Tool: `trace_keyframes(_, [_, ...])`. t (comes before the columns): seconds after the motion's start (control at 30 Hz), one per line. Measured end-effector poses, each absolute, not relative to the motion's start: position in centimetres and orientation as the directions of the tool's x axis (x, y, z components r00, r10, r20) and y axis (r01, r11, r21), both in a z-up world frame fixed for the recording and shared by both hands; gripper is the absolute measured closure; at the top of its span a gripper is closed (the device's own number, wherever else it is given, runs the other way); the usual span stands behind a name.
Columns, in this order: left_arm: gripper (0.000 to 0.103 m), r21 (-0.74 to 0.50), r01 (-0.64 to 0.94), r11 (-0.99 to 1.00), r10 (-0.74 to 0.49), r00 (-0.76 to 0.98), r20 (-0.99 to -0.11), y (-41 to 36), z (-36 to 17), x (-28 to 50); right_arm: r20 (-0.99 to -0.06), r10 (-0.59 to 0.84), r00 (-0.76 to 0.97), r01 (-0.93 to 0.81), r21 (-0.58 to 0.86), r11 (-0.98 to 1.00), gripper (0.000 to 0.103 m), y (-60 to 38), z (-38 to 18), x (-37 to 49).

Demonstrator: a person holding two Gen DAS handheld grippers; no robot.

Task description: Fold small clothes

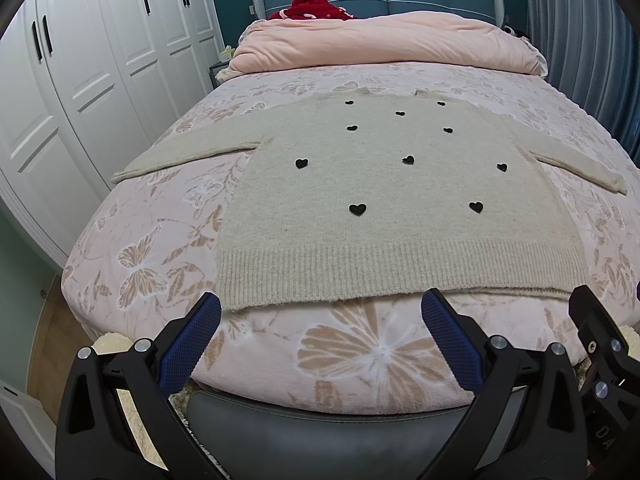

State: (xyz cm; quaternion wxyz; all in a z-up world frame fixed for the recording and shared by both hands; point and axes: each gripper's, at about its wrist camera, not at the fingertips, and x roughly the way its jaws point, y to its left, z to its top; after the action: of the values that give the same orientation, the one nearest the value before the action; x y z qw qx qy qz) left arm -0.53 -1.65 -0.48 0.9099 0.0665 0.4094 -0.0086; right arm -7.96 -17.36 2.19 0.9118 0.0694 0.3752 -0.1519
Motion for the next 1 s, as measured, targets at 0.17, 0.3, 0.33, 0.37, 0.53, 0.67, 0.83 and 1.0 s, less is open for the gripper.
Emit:
trace_keyframes(0.17, [0.005,0.115,0.072,0.991,0.038,0.665,-0.746,-1.70,-0.45,-0.53,-0.705,-0.224,0.673,0.328,0.012,0.945,0.005,-17.32,2.18,-7.96])
trace_keyframes(0.3, [0.005,0.115,0.073,0.991,0.038,0.665,-0.746,-1.69,-0.46,-0.54,-0.706,-0.224,0.672,0.329,0.013,0.944,0.005,-17.33,2.17,-7.95])
trace_keyframes(0.33, [0.005,0.116,0.072,0.991,0.039,0.666,-0.745,-1.72,-0.45,-0.56,-0.707,-0.224,0.671,0.329,0.013,0.944,0.005,-17.28,2.16,-7.94])
trace_keyframes(0.37, [0.005,0.117,0.073,0.990,0.039,0.666,-0.745,-1.72,-0.45,-0.55,-0.706,-0.226,0.671,0.329,0.011,0.944,0.005,-17.31,2.19,-7.95])
trace_keyframes(0.53, [0.005,0.117,0.072,0.990,0.040,0.665,-0.746,-1.67,-0.47,-0.56,-0.706,-0.225,0.672,0.328,0.011,0.945,0.005,-17.16,2.09,-7.94])
trace_keyframes(0.67, [0.005,0.117,0.074,0.990,0.039,0.665,-0.746,-1.68,-0.49,-0.58,-0.706,-0.226,0.671,0.330,0.012,0.944,0.005,-17.16,2.11,-7.94])
trace_keyframes(0.83, [0.005,0.117,0.072,0.991,0.039,0.665,-0.746,-1.70,-0.48,-0.57,-0.706,-0.224,0.672,0.328,0.013,0.944,0.005,-17.22,2.09,-7.94])
trace_keyframes(1.0, [0.005,0.118,0.072,0.990,0.041,0.664,-0.746,-1.72,-0.49,-0.59,-0.707,-0.224,0.671,0.329,0.012,0.944,0.005,-17.29,2.10,-7.92])
